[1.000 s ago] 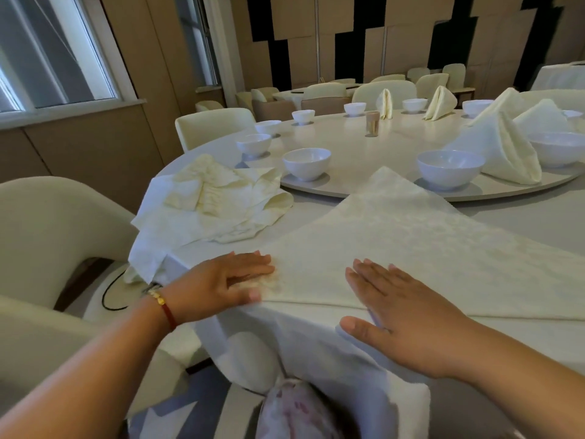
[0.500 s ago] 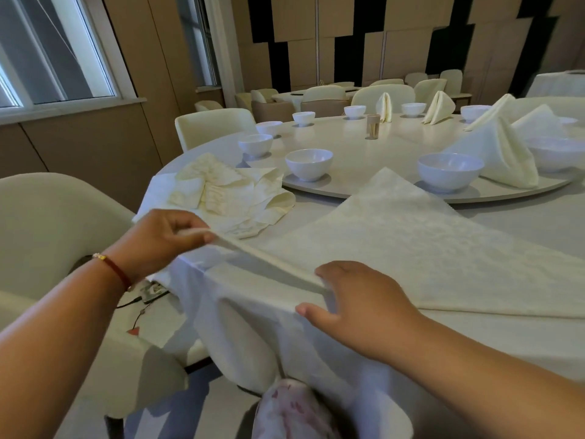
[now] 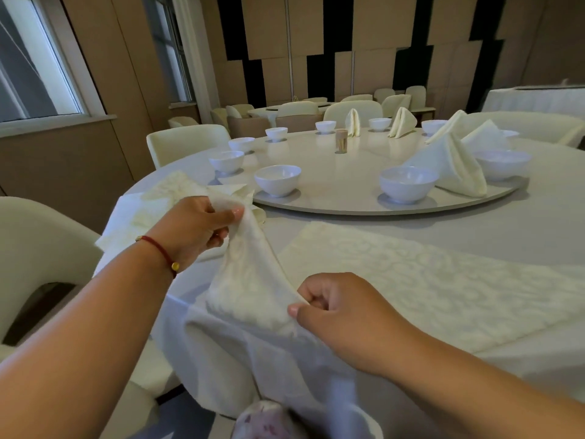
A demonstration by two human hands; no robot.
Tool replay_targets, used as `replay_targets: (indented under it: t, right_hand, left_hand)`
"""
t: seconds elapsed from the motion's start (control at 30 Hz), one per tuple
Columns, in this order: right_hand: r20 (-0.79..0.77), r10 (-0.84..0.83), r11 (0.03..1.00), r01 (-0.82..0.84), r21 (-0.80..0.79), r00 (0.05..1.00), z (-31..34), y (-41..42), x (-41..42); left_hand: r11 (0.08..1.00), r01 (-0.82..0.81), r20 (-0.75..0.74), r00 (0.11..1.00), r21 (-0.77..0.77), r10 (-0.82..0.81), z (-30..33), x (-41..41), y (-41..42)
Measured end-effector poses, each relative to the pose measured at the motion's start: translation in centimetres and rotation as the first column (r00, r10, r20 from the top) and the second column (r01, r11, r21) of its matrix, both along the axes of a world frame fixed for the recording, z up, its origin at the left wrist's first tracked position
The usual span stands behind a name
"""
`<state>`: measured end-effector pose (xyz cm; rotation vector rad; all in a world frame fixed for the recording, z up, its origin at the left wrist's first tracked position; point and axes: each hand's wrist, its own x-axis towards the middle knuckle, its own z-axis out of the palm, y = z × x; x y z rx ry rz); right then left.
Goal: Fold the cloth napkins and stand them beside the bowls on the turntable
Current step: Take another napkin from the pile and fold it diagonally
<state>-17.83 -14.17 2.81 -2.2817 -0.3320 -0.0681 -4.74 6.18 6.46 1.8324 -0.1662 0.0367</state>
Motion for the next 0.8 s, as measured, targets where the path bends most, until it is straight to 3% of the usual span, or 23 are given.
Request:
replay_targets:
  t: [0.1, 0.27, 0.4, 0.53, 0.8]
  right_hand:
    - [-0.084, -0.008, 1.000, 0.010, 0.017, 0.996, 1.0, -1.5, 0.3]
    - [0.005, -0.113, 0.952, 0.109, -0.285, 0.994, 1.7, -4.8, 4.2]
    - [-0.105, -0.012, 0.894, -0.037, -0.446, 0.994, -0.3, -7.3, 7.1]
    - [-0.130, 0.057, 0.881, -0.111, -0.460, 0.990, -2.5, -8.4, 7.7]
    - [-0.135, 0.015, 0.918, -0.067, -0.390, 0.991, -3.2, -8.7, 8.3]
  left_hand:
    - [0.983, -0.034, 0.025, 0.999, 0.183, 0.029, -0.1, 0.5, -1.6]
    - [0.911, -0.021, 0.032, 0.999, 0.413, 0.008, -0.8, 1.9, -3.9]
    - [0.834, -0.006, 0.033, 0.999, 0.552, -0.015, -1.2, 3.1, -6.2]
    - [0.745, 0.023, -0.006, 1.000, 0.667, -0.025, -1.9, 5.0, -7.7]
    - [0.442, 0.070, -0.057, 0.997, 0.894, -0.043, -2.3, 7.6, -11.0]
